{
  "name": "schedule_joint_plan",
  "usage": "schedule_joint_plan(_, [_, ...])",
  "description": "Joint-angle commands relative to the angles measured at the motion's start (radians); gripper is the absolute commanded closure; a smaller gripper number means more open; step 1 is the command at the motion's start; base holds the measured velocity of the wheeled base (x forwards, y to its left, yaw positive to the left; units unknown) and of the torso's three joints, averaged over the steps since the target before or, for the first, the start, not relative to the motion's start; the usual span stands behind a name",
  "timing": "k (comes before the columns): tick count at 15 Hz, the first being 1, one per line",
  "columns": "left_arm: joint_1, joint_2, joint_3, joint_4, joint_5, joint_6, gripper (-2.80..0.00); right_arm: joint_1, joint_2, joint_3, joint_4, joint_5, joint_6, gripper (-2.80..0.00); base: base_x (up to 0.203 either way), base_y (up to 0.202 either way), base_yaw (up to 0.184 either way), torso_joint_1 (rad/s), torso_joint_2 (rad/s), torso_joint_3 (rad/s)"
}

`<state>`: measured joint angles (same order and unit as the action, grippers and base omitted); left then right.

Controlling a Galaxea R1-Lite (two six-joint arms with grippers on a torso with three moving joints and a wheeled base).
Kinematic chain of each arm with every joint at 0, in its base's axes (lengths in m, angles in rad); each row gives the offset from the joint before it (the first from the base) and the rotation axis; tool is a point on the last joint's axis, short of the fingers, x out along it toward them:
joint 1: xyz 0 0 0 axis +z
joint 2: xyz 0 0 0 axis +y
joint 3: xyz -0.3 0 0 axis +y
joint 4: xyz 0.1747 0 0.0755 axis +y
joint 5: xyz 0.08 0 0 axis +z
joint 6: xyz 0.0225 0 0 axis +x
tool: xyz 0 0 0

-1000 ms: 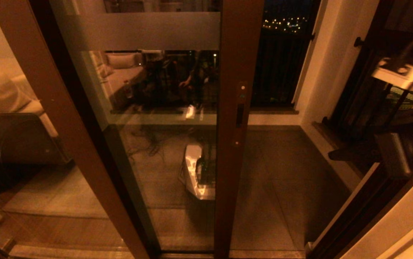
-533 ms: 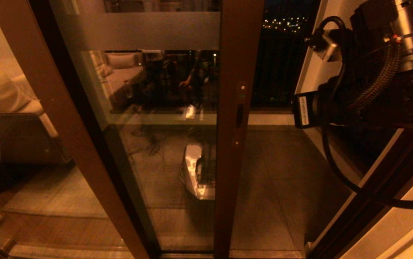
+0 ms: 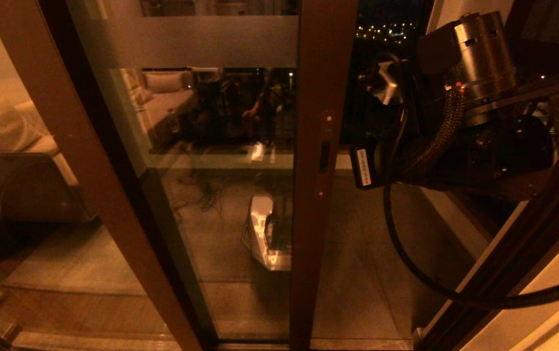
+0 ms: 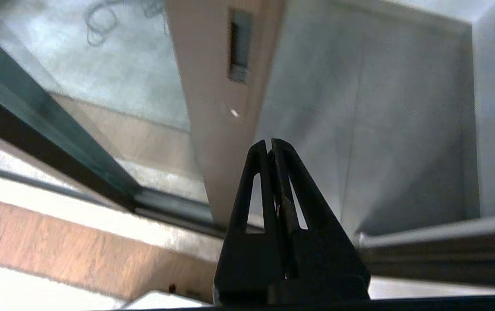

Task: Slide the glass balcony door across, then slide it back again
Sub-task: Close the slid door

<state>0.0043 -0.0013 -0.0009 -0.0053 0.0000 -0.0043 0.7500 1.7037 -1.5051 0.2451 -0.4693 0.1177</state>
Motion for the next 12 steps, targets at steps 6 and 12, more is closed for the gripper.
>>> schedule_joint_plan(6, [0.000, 0.001, 0.001, -0.001, 0.000, 0.000, 0.00, -0.029, 0.130, -0.007, -0.113, -0.008, -0.007, -2.80, 0.000, 0.000, 0.000, 0.000, 0.00, 0.000])
schedule_joint_plan(12, [0.000, 0.001, 0.000, -0.001, 0.000, 0.000, 0.00, -0.087, 0.163, -0.024, -0.171, -0.009, -0.047, -2.80, 0.000, 0.000, 0.000, 0.000, 0.00, 0.000])
